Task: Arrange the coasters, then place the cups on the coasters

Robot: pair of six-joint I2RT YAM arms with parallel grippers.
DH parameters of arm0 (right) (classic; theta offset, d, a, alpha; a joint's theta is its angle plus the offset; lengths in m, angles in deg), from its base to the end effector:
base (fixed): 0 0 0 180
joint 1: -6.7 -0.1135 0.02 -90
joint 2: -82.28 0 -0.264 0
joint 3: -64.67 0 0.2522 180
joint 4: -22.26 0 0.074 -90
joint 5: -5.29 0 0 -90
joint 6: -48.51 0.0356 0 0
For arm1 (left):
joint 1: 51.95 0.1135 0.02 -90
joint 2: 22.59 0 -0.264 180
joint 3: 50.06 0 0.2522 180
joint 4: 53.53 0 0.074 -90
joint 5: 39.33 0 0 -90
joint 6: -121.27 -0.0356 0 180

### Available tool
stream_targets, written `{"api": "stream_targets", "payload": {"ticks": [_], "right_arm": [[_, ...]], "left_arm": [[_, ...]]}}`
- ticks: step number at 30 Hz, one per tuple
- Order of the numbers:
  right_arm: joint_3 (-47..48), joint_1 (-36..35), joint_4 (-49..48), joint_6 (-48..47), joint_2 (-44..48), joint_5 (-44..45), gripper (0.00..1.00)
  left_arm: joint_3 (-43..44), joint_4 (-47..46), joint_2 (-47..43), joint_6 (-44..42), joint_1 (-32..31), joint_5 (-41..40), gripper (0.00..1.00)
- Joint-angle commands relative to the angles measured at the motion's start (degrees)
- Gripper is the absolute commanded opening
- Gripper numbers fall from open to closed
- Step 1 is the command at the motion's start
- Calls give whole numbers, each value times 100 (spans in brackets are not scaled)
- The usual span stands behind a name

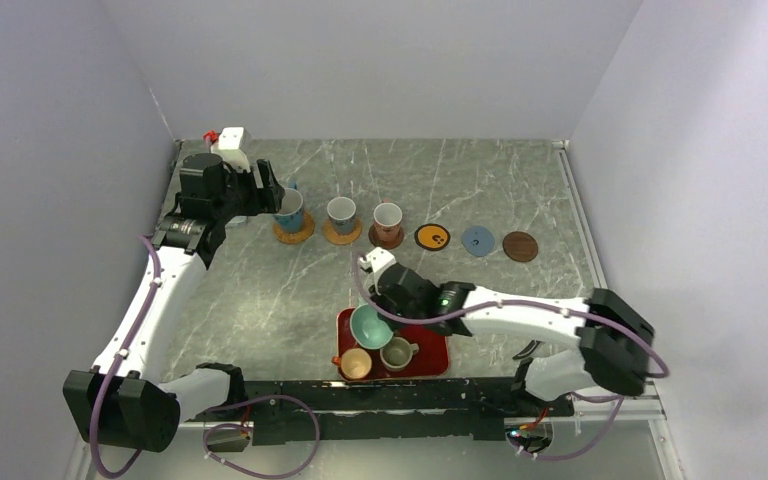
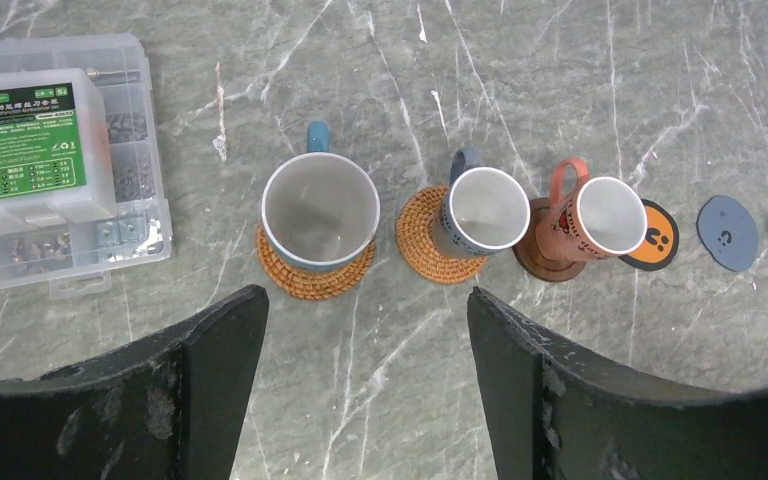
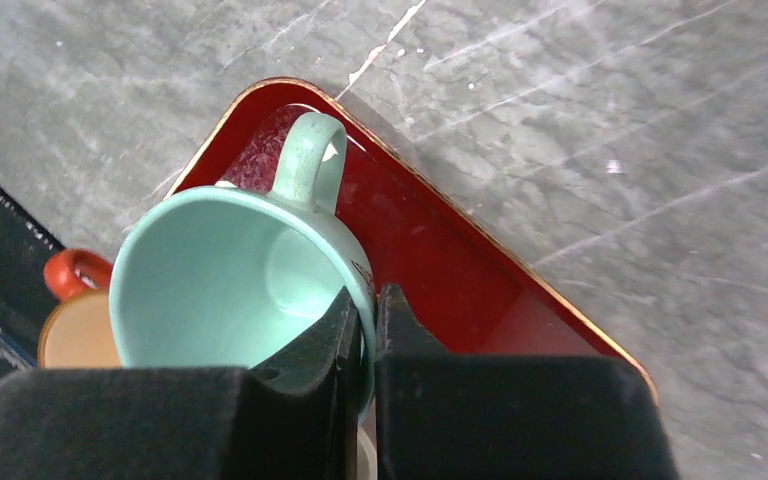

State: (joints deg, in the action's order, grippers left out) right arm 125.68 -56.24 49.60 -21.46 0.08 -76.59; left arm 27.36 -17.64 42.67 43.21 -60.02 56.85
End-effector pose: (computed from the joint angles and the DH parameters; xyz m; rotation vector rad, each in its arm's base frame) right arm 0.1372 0.2574 0.2020 -0.8403 2.3193 0.4873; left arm 0.2531 -0.0398 0.3624 0.0029 1.9977 -0.3325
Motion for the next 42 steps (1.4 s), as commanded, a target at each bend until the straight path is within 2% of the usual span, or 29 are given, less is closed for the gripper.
{"api": "stream_targets", "payload": {"ticks": [1,7,15,24,29,33,42], "right_arm": [[-274,27,-559,-860,1014,337,0],[-615,347,-302,-1189,2065,681,0],[-521,2048,444,-1431,2697,198,0],[121,3972,502,-1957,1812,-848,0],[731,4690,494,-2120,964,-1554,0],[1226,4973,483,-2134,406,-1862,0],[2214,5063,833,-2136,-866,-1919,0]], "left_arm": [[181,-121,-1,102,-19,9,79],[173,-129,-13,109,-19,21,79],[191,-119,-1,124,-21,69,79],[208,-87,33,107,-27,41,79],[205,-116,87,198,-27,216,79],[232,-109,229,238,-24,368,79],[230,-33,323,142,-27,44,79]]}}
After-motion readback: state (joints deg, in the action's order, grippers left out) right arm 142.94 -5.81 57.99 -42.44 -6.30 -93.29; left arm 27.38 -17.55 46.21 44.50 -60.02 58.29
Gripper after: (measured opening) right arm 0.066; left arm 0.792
